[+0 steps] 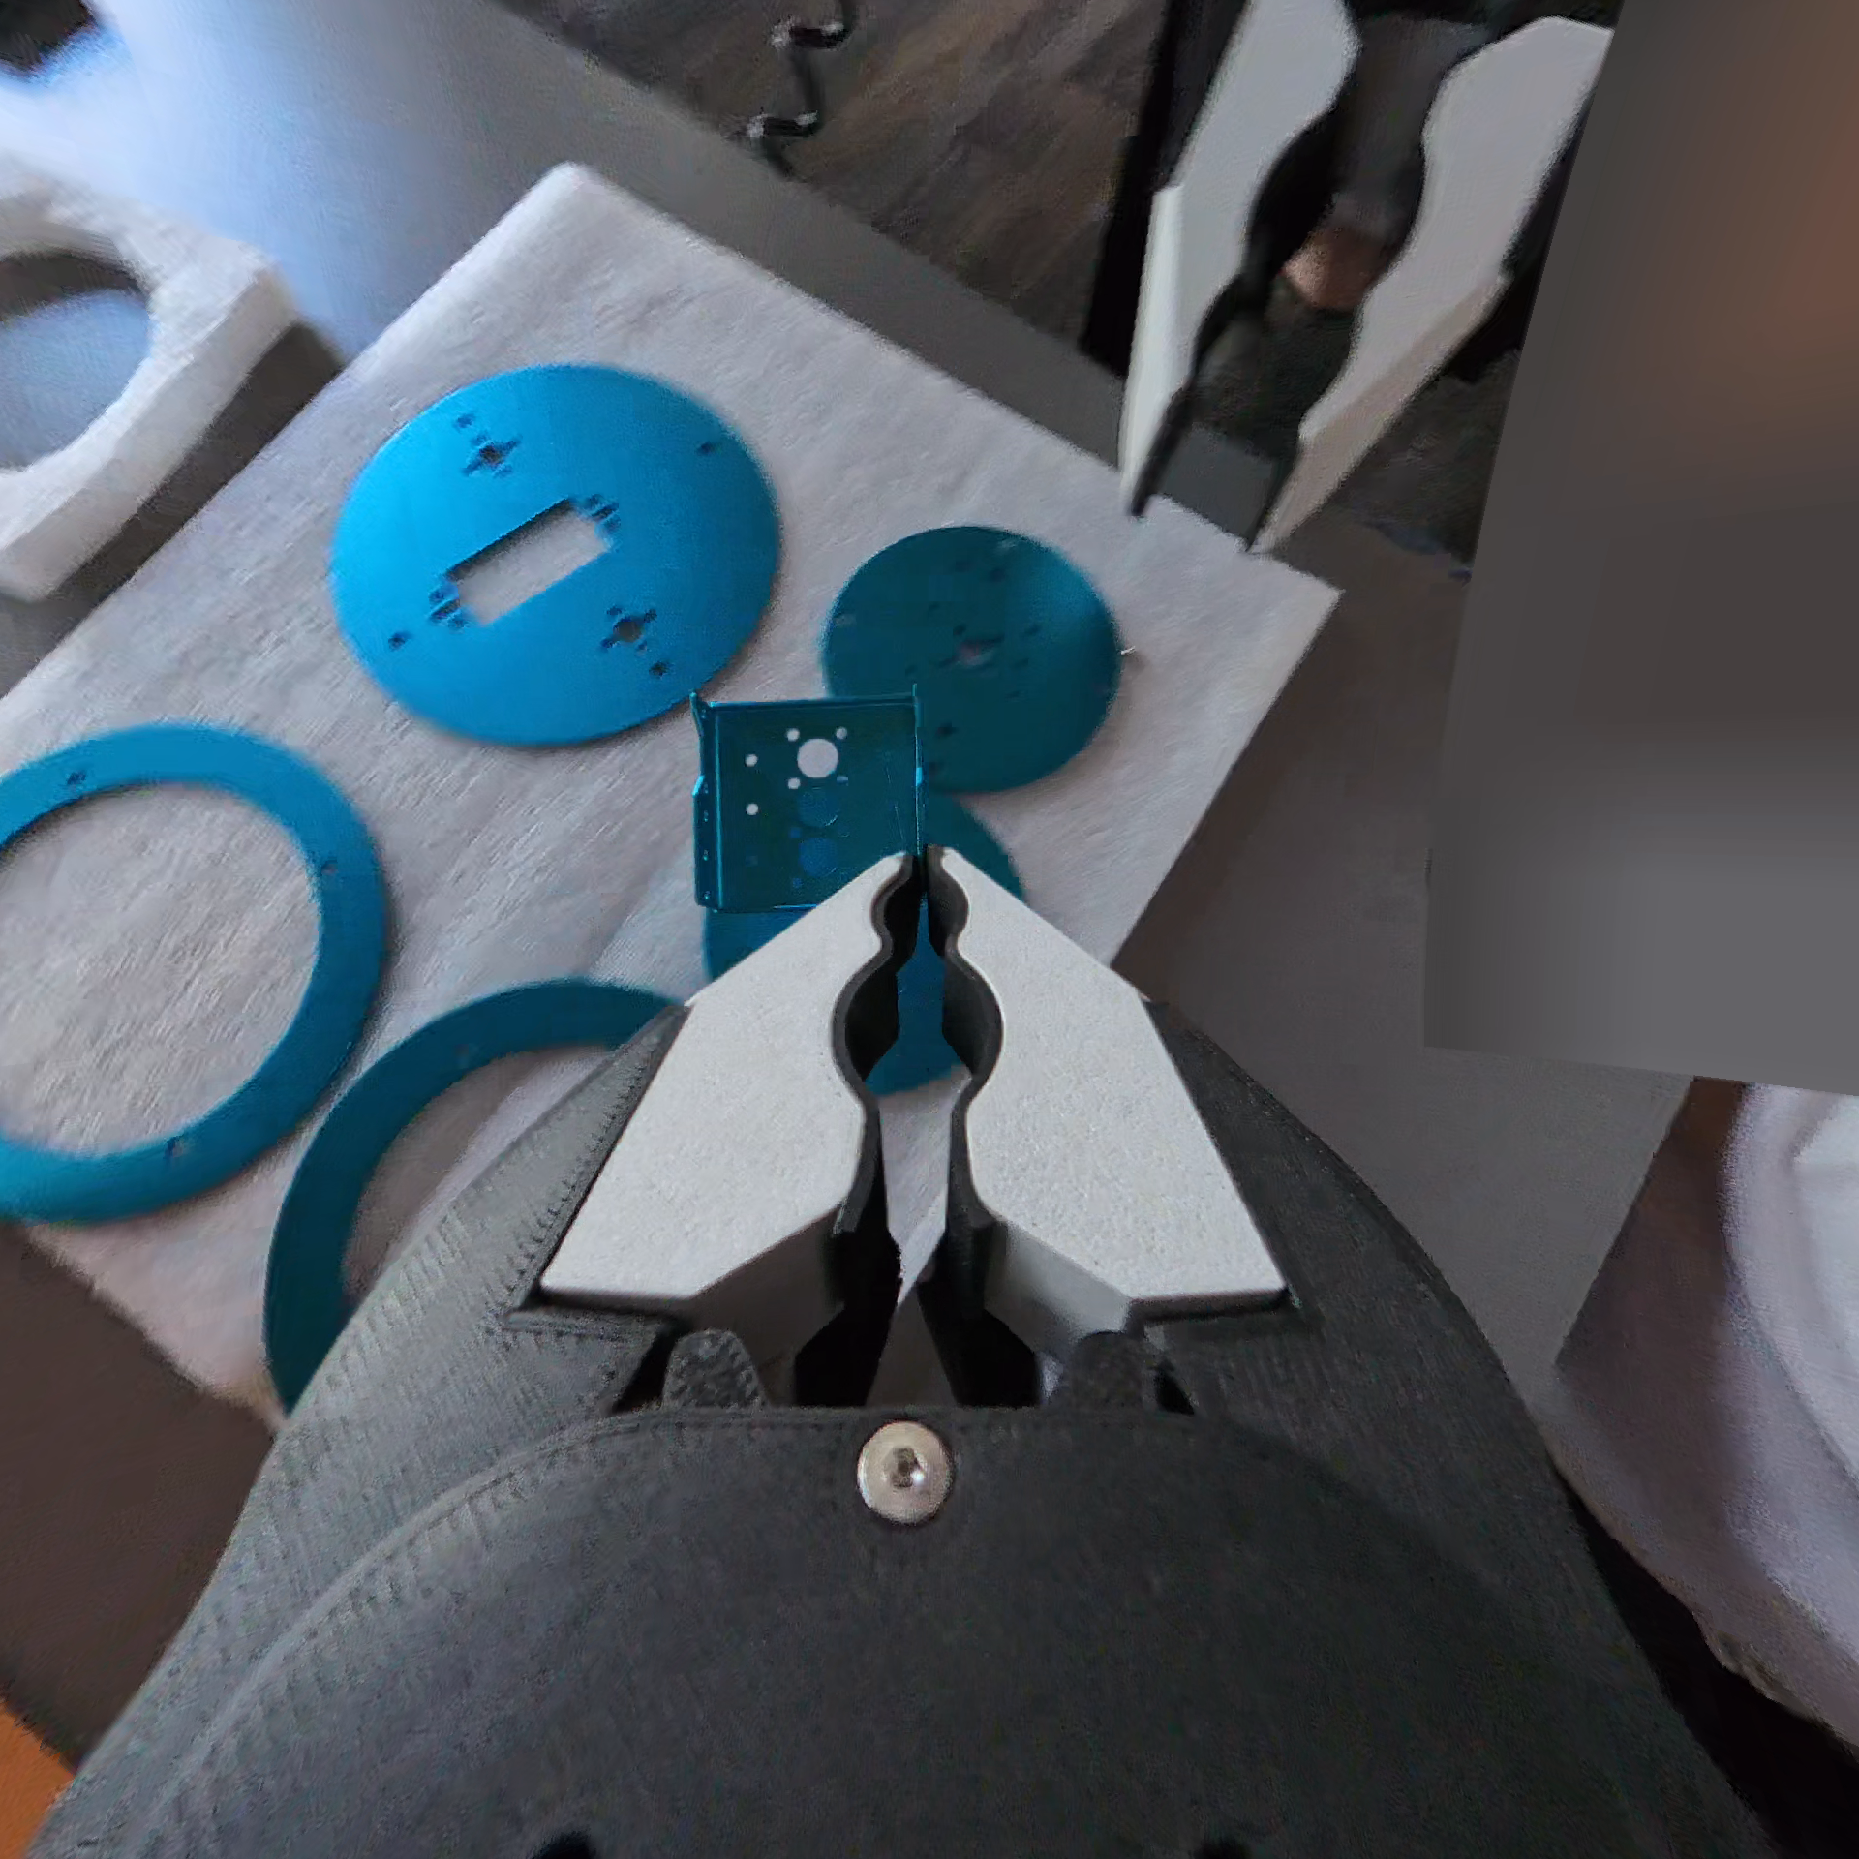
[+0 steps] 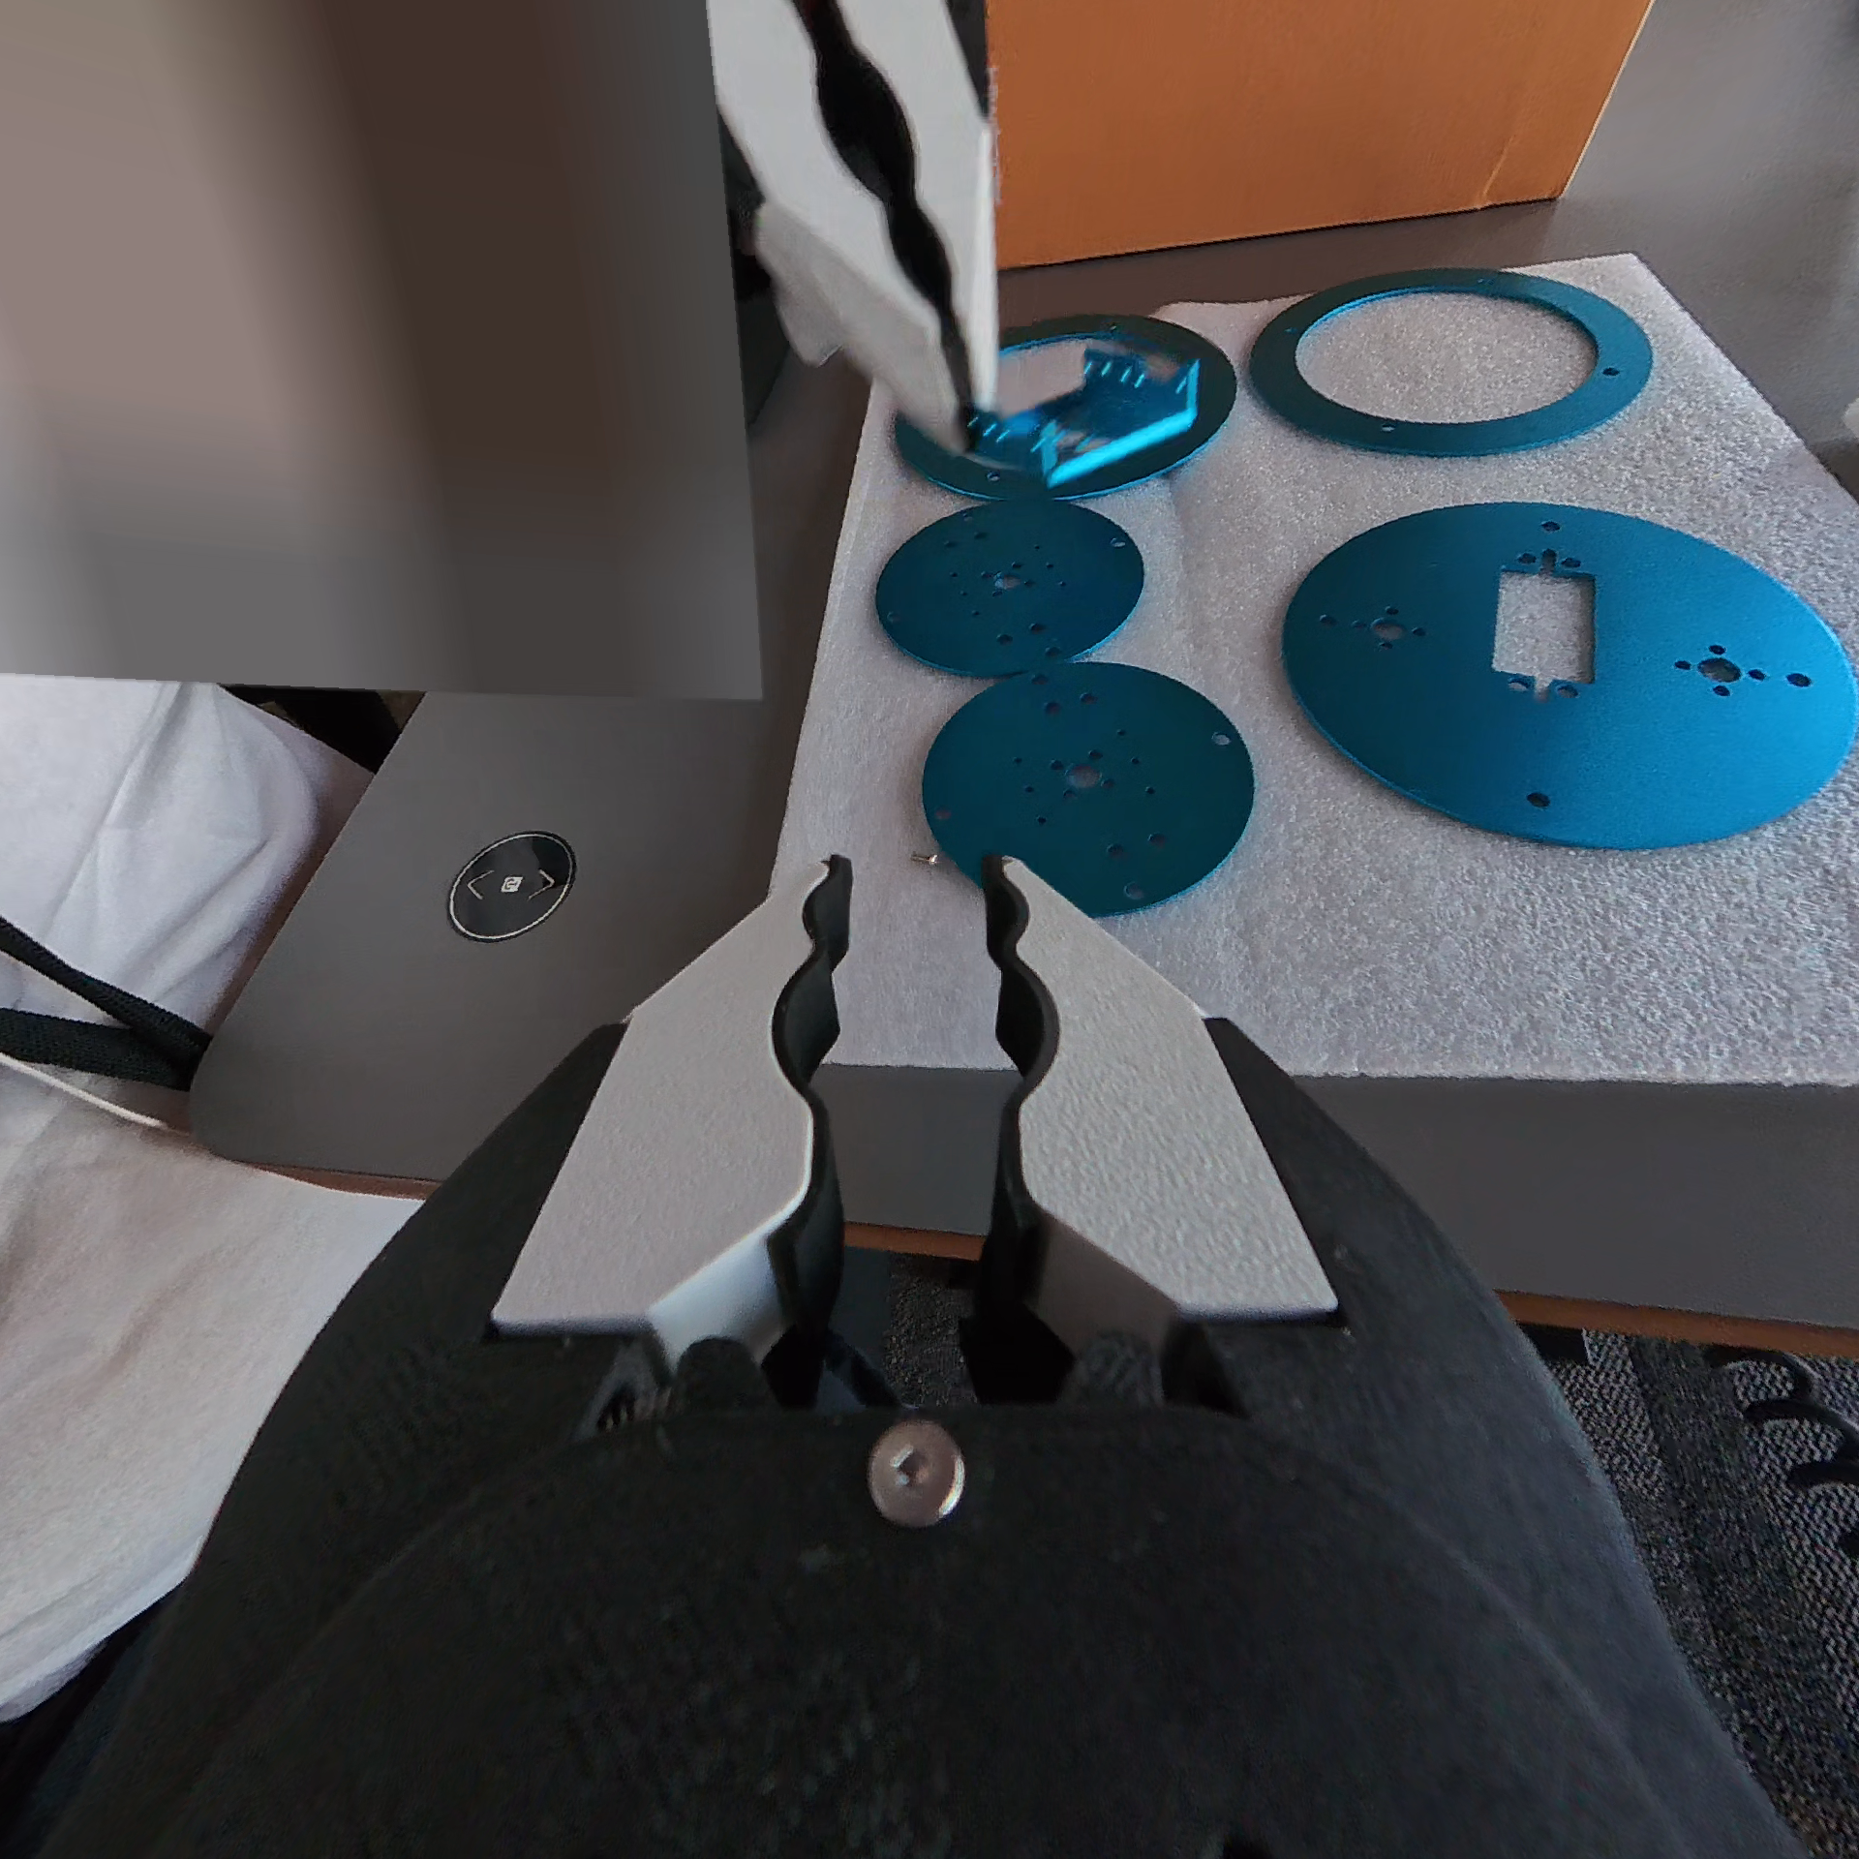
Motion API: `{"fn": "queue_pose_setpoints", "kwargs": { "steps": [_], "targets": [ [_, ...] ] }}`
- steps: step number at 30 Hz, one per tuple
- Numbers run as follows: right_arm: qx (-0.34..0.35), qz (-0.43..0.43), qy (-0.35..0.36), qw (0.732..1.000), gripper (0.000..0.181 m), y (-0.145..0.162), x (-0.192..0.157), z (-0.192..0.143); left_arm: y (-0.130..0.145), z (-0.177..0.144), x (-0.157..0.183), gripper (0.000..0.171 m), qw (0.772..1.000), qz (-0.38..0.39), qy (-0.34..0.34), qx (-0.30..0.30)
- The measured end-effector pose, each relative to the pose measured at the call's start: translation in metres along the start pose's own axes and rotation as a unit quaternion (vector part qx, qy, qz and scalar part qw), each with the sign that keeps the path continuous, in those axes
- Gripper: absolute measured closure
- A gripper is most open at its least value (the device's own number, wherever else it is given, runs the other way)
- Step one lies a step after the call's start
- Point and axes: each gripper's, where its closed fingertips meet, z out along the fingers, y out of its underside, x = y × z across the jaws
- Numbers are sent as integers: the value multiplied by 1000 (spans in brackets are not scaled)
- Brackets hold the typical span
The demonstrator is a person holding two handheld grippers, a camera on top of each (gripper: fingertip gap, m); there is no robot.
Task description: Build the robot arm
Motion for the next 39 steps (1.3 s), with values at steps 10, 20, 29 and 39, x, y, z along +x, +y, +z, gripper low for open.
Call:
{"fn": "queue_pose_setpoints", "kwargs": {
  "steps": [10,20,29,39],
  "targets": [
    [8,-15,12,1000,156,-13,12,5,-17,57,34,171,988,131,49,-58],
    [-39,-53,12,998,164,-7,17,25,-14,62,37,171,985,143,63,-68],
    [-57,-92,0,994,181,-7,16,27,-20,58,35,171,985,156,56,-50],
    [-64,-91,-17,994,181,0,16,28,-15,51,33,166,991,113,72,-23]
  ]
}}
